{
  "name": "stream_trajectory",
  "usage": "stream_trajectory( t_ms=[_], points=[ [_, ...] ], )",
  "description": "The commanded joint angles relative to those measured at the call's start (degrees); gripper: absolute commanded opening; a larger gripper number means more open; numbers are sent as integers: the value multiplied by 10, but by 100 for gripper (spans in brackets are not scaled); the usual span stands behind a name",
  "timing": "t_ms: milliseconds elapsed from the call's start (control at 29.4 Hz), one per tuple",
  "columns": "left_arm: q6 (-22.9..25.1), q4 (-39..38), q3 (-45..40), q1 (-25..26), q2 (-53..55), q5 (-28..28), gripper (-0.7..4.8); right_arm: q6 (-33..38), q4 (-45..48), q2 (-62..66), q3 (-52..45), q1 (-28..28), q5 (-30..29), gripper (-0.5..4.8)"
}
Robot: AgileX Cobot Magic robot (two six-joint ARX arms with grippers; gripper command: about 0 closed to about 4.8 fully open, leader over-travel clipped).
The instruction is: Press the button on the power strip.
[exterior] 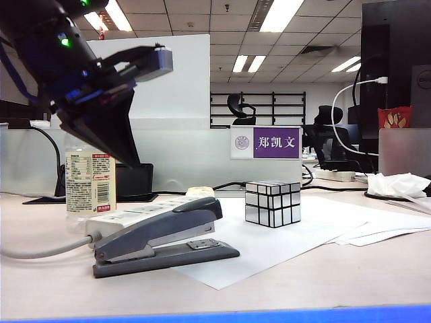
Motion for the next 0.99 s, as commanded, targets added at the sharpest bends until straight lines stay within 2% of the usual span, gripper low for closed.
stream_trajectory(
  t_ms=[34,238,409,545,715,885,988],
  points=[
    [-2,15,2,0,-12,0,-5,0,8,-1,3,0,-3,0],
    [-24,4,1,0,-47,-28,-5,0,5,-4,3,-4,-1,0],
    [-30,2,1,1,-125,-54,-5,0,-18,-10,3,-25,16,0],
    [-34,-4,-1,1,-205,-114,-5,0,-33,-26,3,-58,17,0],
    [-49,-39,-3,1,-296,-177,-5,0,-37,-72,2,-91,12,0],
    [-77,-84,-3,1,-364,-207,-5,0,-38,-122,2,-120,15,0],
    [-92,-119,-3,1,-397,-217,-5,0,-47,-150,2,-130,40,0]
  ],
)
